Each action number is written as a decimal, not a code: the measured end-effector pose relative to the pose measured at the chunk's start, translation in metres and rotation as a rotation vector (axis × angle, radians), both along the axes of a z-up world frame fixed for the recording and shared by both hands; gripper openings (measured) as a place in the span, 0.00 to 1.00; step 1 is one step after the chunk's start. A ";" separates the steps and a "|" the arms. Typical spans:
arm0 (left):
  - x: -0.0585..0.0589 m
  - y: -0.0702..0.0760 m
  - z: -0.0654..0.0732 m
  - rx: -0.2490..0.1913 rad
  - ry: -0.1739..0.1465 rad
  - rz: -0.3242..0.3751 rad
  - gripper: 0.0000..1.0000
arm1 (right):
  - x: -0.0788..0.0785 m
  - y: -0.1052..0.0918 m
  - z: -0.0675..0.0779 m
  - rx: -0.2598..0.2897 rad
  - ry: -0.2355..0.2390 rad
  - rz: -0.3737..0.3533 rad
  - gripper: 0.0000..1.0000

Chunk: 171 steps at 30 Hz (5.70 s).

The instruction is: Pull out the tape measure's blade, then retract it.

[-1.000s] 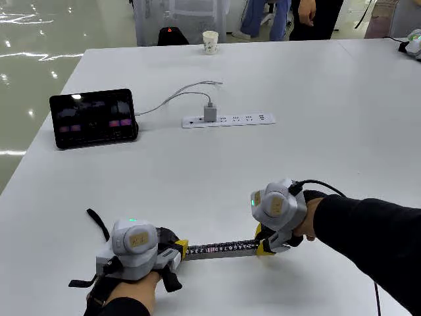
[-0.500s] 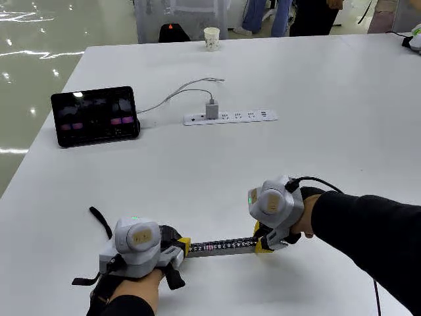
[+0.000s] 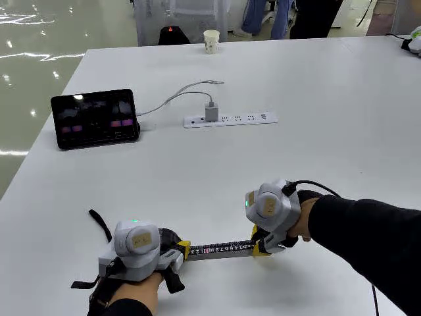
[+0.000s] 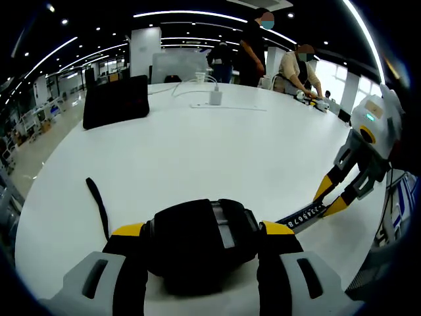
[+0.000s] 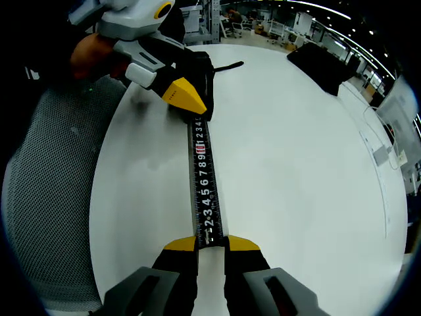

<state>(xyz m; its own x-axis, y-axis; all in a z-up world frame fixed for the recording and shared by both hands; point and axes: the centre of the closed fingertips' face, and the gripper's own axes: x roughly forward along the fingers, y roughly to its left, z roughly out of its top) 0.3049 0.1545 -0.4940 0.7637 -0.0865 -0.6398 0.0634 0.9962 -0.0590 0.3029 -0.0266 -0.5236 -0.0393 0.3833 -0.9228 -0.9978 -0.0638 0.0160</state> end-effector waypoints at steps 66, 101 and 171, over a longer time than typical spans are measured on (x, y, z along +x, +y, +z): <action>0.000 0.000 -0.001 -0.003 0.014 -0.005 0.63 | -0.003 0.032 -0.001 0.047 0.016 0.016 0.11; -0.001 0.000 -0.001 -0.011 0.019 -0.006 0.63 | -0.005 0.050 0.002 0.114 0.046 -0.033 0.11; -0.001 0.000 0.001 -0.041 0.021 -0.022 0.61 | -0.010 0.088 0.003 0.199 0.054 -0.014 0.11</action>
